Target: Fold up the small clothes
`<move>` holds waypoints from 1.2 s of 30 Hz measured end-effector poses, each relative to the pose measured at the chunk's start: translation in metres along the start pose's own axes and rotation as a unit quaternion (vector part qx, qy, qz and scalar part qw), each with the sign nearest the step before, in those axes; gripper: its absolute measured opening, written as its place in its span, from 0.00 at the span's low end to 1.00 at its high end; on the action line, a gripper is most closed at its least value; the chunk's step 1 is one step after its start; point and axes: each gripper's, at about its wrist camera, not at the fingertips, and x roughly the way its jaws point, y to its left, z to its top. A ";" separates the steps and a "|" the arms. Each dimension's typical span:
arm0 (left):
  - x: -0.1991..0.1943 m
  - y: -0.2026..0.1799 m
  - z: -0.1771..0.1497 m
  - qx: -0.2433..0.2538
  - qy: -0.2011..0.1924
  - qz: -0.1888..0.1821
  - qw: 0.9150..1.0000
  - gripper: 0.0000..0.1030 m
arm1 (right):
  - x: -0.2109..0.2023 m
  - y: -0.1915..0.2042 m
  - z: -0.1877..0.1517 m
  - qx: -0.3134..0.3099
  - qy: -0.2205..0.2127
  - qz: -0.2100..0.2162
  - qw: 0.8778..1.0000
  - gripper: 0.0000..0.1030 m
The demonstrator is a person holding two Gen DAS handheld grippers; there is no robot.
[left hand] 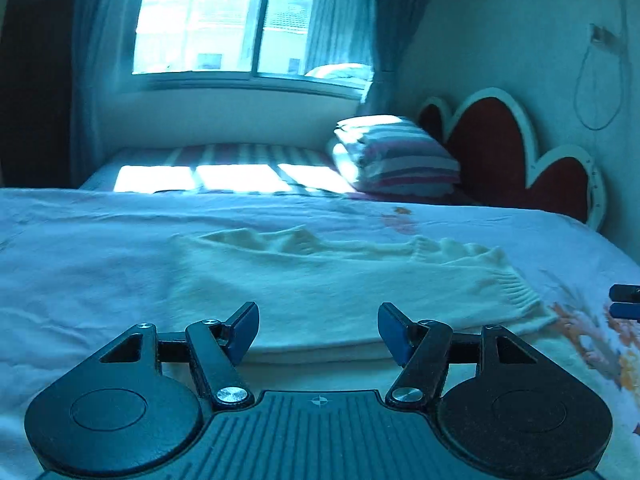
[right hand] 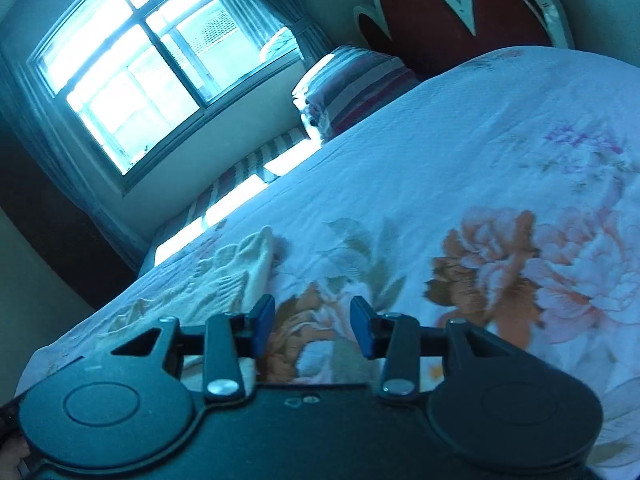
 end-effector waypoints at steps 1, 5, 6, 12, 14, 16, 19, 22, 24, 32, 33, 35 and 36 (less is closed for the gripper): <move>0.002 0.020 -0.004 -0.010 0.013 0.015 1.000 0.63 | 0.011 0.009 -0.001 0.001 0.007 0.013 1.000 0.41; 0.011 0.057 -0.015 -0.003 0.037 0.037 0.999 0.63 | 0.061 0.048 -0.007 -0.001 0.036 0.042 0.998 0.40; 0.014 0.060 -0.017 0.004 0.042 0.042 0.998 0.63 | 0.071 0.053 -0.008 0.002 0.044 0.042 0.998 0.40; 0.029 0.066 -0.020 0.042 0.058 0.071 0.995 0.63 | 0.108 0.068 -0.018 0.030 0.075 0.032 0.996 0.38; 0.034 0.075 -0.018 0.023 0.060 0.068 0.996 0.63 | 0.114 0.072 -0.018 0.025 0.072 0.016 0.997 0.32; 0.039 0.078 -0.016 0.017 0.060 0.063 0.996 0.63 | 0.119 0.077 -0.017 0.022 0.068 -0.005 0.997 0.24; 0.040 0.076 -0.017 0.028 0.056 0.063 0.996 0.63 | 0.120 0.082 -0.017 0.009 0.060 -0.018 0.998 0.08; 0.039 0.079 -0.018 0.020 0.049 0.070 0.996 0.63 | 0.108 0.085 -0.015 -0.012 0.035 -0.028 0.999 0.05; 0.039 0.080 -0.019 0.015 0.051 0.069 0.996 0.63 | 0.095 0.084 -0.012 -0.011 0.015 -0.033 0.999 0.05; 0.038 0.089 -0.023 -0.003 0.058 0.089 0.994 0.63 | 0.104 0.077 -0.020 -0.009 0.042 -0.029 0.999 0.06; 0.037 0.091 -0.025 -0.001 0.060 0.092 0.994 0.63 | 0.107 0.076 -0.021 -0.009 0.050 -0.034 0.998 0.06; 0.029 0.097 -0.024 -0.001 0.063 0.093 0.994 0.63 | 0.113 0.070 -0.022 -0.001 0.068 -0.030 0.997 0.05; 0.023 0.101 -0.022 -0.004 0.057 0.097 0.994 0.63 | 0.109 0.069 -0.019 -0.003 0.070 -0.023 0.997 0.10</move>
